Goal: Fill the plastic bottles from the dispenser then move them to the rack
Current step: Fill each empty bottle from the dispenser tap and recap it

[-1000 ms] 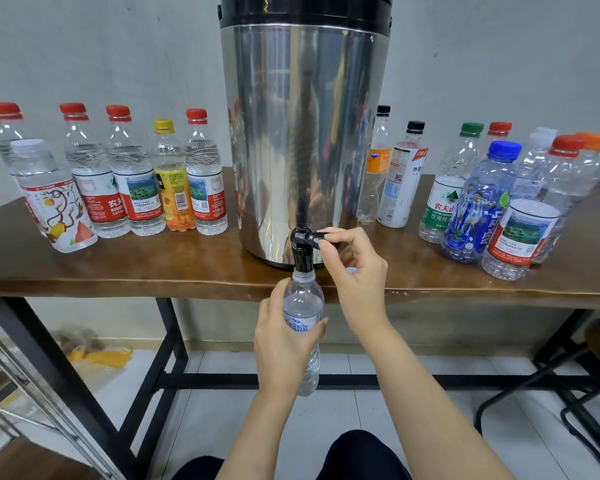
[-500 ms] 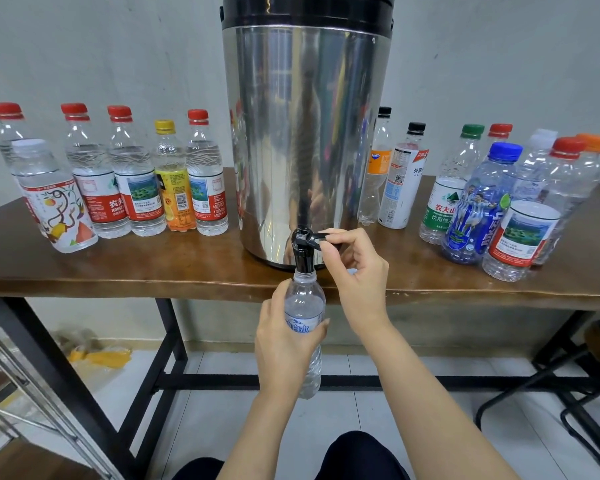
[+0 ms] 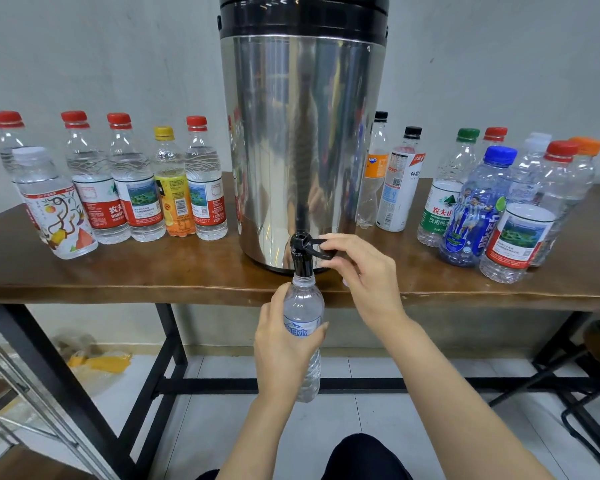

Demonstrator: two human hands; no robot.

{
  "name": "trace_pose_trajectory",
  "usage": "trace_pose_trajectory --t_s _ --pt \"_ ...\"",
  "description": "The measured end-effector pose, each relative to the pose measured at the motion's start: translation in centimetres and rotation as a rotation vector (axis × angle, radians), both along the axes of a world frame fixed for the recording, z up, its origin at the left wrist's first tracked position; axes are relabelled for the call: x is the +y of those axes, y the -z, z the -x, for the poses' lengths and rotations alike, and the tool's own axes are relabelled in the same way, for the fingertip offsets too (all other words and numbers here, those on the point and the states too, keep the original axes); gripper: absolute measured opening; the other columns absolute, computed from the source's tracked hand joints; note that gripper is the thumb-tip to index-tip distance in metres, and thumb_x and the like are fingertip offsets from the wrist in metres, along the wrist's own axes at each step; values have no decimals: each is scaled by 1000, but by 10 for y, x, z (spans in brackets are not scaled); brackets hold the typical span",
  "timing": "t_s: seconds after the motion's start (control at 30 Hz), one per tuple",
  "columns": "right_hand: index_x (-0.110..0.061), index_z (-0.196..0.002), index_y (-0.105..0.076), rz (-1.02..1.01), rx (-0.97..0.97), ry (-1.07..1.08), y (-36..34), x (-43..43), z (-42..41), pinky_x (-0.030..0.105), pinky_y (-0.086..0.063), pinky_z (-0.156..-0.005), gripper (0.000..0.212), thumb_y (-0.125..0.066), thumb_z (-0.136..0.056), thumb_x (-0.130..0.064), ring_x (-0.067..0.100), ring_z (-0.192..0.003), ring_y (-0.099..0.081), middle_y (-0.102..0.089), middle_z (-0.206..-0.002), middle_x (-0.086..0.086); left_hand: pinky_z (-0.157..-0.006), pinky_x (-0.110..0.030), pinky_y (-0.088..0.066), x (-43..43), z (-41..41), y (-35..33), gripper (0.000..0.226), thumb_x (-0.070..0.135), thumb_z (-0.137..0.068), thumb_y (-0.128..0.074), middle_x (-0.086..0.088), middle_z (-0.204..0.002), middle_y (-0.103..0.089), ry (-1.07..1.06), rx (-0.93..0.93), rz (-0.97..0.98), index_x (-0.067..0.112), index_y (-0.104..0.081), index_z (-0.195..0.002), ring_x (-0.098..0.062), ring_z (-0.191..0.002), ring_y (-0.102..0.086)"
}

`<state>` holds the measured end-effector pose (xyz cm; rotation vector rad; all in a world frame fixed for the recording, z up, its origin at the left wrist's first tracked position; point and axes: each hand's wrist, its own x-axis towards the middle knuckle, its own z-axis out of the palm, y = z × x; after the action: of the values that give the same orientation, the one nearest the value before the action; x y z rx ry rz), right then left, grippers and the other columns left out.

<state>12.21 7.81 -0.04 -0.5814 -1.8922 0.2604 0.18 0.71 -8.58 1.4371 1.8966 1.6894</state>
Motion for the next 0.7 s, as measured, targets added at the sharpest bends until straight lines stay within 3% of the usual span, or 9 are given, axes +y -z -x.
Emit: trace_pose_trajectory --t_s 0.07,0.13,0.27,0.37,0.43,0.53,0.63,0.7 --pt "-9 -102 -71 -163 -111 64 -8 4 -6 23 -52 -83 18 -58 -93 -19 13 -95 -65 -71 -110 -3 -85 -9 -34 0 0 -1 83 28 -64 -90 18 -117 -52 5 -5 1 32 -48 -135 2 -104 -48" --pt "-9 -98 -71 -286 -187 100 -16 4 -9 30 -54 -76 14 -59 -92 -14 16 -87 -64 -72 -104 -3 -85 -13 -36 -1 1 -1 81 27 -64 -90 19 -115 -52 11 -18 -2 33 -49 -134 1 -102 -49" --pt "-16 -92 -70 -377 -315 148 -50 -1 9 31 -50 -60 6 -65 -90 -19 10 -73 -56 -68 -84 -9 -79 2 -32 0 2 -2 81 27 -64 -90 18 -115 -53 20 -15 1 32 -50 -134 2 -101 -49" --pt "-25 -89 -69 -133 -482 219 -82 0 35 34 -50 -71 16 -58 -94 -37 9 -82 -59 -65 -83 -14 -77 6 -31 -1 3 -1 81 28 -64 -91 20 -114 -51 31 -19 9 35 -49 -133 4 -100 -48" --pt "-26 -86 -69 12 -436 177 -86 5 39 34 -48 -75 17 -60 -93 -39 8 -82 -58 -64 -78 -17 -76 6 -31 -1 4 -2 81 28 -64 -91 20 -113 -51 37 -20 7 35 -49 -133 5 -100 -48" --pt "-26 -84 -69 43 -342 168 -78 6 35 32 -45 -68 17 -64 -89 -41 8 -75 -56 -61 -70 -19 -78 4 -33 0 4 0 81 27 -64 -91 18 -116 -53 42 -15 7 34 -49 -133 3 -103 -49" --pt "-28 -84 -68 65 -283 125 -73 5 38 26 -39 -63 14 -66 -89 -41 -2 -68 -52 -54 -63 -31 -80 4 -33 -1 4 -1 81 27 -64 -91 17 -116 -54 43 -20 3 33 -50 -133 1 -105 -51" --pt "-29 -82 -67 165 -228 49 -73 3 38 22 -36 -60 11 -67 -90 -36 -5 -62 -52 -54 -61 -33 -79 6 -32 -2 4 -1 81 26 -64 -91 18 -115 -54 44 -15 -2 33 -50 -133 2 -103 -51"
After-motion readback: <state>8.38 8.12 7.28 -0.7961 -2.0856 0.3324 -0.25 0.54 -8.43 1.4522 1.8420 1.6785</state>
